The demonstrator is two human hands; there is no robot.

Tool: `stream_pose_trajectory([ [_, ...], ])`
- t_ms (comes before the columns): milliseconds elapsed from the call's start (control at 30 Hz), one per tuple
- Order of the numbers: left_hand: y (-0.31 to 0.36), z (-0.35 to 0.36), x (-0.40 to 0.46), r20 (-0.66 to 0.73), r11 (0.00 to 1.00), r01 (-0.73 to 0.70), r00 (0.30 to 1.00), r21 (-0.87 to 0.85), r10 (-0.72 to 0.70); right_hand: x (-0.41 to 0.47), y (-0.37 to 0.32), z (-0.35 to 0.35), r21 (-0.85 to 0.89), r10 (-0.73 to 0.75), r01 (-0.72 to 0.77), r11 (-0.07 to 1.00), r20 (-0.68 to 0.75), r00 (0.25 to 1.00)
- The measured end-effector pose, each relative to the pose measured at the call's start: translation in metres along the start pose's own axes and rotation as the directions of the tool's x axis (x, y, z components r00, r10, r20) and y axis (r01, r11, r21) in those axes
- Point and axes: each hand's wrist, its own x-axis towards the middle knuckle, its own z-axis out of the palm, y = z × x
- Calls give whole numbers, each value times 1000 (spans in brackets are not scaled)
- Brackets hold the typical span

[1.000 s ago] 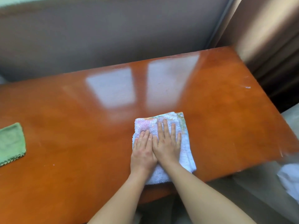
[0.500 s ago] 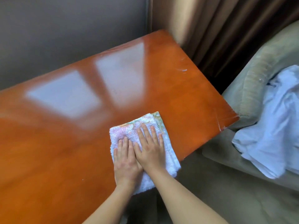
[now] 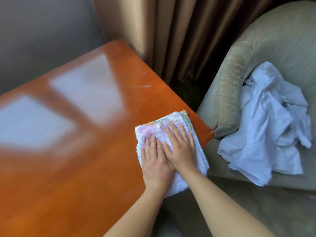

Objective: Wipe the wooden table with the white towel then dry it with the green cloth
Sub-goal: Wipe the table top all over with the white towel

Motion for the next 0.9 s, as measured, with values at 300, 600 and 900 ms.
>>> stream_pose_trajectory([
  [300,68,45,97,41,991,-129,991,-24,130,91,75,-25,-63,268,-267,962,6,963],
  [600,41,17,78,151,989,-145,978,-2,143,63,46,-13,-191,245,-262,946,-106,964],
  [900,-27,-21,26,117,998,-41,992,50,35,20,-35,8,-117,130,-128,985,5,992],
])
